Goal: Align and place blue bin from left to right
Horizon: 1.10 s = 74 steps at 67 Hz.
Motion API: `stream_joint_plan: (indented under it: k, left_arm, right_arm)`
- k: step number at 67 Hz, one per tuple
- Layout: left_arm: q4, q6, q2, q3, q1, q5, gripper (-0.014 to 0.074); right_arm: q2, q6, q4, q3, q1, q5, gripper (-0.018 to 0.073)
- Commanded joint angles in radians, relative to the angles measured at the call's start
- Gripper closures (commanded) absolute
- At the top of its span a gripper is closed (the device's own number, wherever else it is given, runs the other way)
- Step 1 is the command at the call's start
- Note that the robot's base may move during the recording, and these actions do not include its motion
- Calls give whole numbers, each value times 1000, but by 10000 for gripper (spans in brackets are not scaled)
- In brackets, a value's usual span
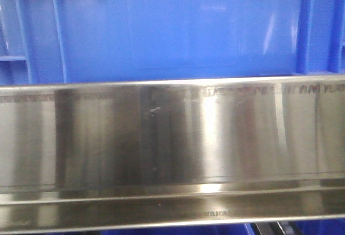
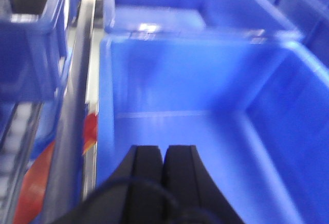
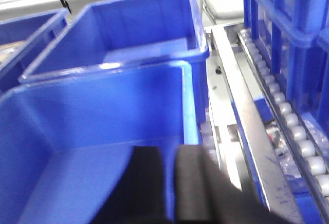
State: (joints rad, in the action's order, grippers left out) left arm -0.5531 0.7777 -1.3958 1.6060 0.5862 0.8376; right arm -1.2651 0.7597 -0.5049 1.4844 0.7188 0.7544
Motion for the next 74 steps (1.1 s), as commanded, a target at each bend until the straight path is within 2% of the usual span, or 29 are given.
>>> stream_joint_plan:
  k: [1,12,20,32,45,56,64,74]
  left_arm:
    - [-11,0,31,5,6,-43,707]
    - [25,0,100,5,6,-37,707]
    - [54,-4,160,-40,6,-52,707]
    - [63,-14,285,-254,6,-252,707]
    - [74,-14,453,-538,6,-598,707]
    - [25,-14,563,-720,6,-798,707]
    - [8,-14,632,-830,6,-866,707]
    - [6,-14,722,-941,6,-867,707]
  right_arm:
    - [37,-10,-20,11,-1,-15,642]
    - [105,-16,-20,11,1,28,637]
    - [160,-129,-20,-6,1,65,637]
    - [299,-200,-20,-163,3,-34,637]
    - [515,-213,-20,-472,3,-327,637]
    - [656,-213,-20,-641,3,-404,637]
    - [738,-213,-20,-726,3,-412,637]
    - [829,-213,-20,-813,3,-412,637]
